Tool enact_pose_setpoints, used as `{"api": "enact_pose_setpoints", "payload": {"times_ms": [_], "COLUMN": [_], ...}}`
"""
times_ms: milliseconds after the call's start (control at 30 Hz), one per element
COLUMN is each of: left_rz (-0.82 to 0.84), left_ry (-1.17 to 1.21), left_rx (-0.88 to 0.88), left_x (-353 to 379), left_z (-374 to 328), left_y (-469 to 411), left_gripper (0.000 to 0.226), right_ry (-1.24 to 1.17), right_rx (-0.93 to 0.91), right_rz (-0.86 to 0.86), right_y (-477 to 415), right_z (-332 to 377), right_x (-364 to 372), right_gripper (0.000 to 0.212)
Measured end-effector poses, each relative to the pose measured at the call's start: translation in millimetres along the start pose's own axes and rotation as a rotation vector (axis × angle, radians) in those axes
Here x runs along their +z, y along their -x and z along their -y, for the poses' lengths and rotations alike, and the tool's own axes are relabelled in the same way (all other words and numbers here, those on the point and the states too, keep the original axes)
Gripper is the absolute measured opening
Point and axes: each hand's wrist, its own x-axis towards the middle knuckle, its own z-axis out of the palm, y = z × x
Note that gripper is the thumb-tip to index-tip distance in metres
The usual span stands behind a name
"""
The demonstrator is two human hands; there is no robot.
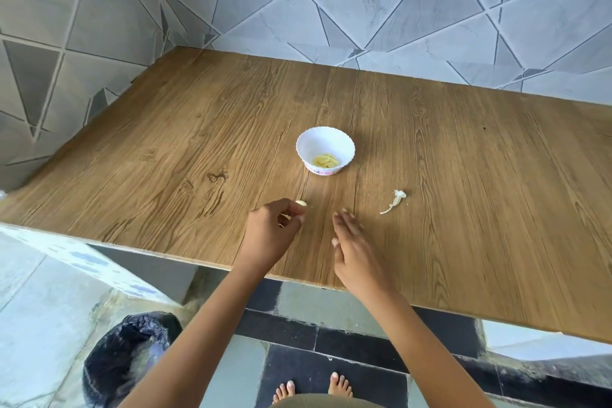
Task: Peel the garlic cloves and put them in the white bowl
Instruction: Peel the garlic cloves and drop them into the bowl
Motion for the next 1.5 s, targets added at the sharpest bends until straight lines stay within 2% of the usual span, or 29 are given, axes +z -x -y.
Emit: {"api": "enact_pose_setpoints", "payload": {"times_ms": [167,333,400,500,600,700,800,867,933,1000,1133,1300,1433,1500], "left_rz": [0.022,0.042,0.054,0.078,0.082,0.144,0.189,0.199,0.225,0.242,0.207,0.199,0.189,0.174], "left_ry": [0.0,0.016,0.022,0.024,0.055,0.257,0.715,1.013,1.228,1.309,1.382,1.376,1.383,1.41], "left_rx": [0.026,0.029,0.021,0.007,-0.001,-0.18,-0.523,-0.766,-0.908,-0.965,-1.016,-1.0,-0.995,-1.0], "left_x": [-0.1,4.9,7.0,8.9,12.3,17.5,25.7,31.5,36.3,40.7,43.7,41.1,39.8,38.8], "left_z": [5.0,-2.5,-4.4,-7.1,-10.5,-16.2,-31.5,-41.5,-47.5,-50.7,-52.2,-57.3,-58.9,-57.8], "left_y": [1.9,1.0,-0.1,-1.0,-1.5,1.4,5.6,3.2,-2.8,-8.3,-12.5,-10.1,-10.7,-11.1], "left_gripper": [0.011,0.011,0.01,0.01,0.009,0.01,0.012,0.021,0.03,0.034,0.028,0.034,0.036,0.035], "right_ry": [-0.015,0.008,-0.015,-0.019,0.003,-0.133,-0.431,-0.538,-0.567,-0.497,-0.21,-0.165,-0.177,-0.153], "right_rx": [-0.213,-0.258,-0.288,-0.364,-0.366,-0.244,-0.056,-0.051,-0.088,-0.141,-0.304,-0.275,-0.302,-0.35], "right_rz": [0.067,0.144,0.113,-0.03,-0.112,-0.188,-0.222,-0.228,-0.212,-0.183,-0.295,-0.343,-0.333,-0.319], "right_y": [2.3,9.2,9.7,9.0,5.9,0.5,-2.6,-4.7,-7.5,-9.2,-13.4,-21.2,-22.0,-20.6], "right_z": [-20.7,-41.9,-50.6,-58.7,-55.1,-47.6,-37.4,-24.8,-10.7,-0.6,4.6,2.7,4.2,6.5], "right_x": [-11.4,-37.1,-34.6,-25.2,-23.0,-24.1,-34.8,-43.8,-49.0,-48.9,-42.8,-37.0,-37.3,-40.2], "right_gripper": [0.053,0.052,0.048,0.039,0.029,0.026,0.025,0.025,0.025,0.031,0.036,0.016,0.01,0.017]}}
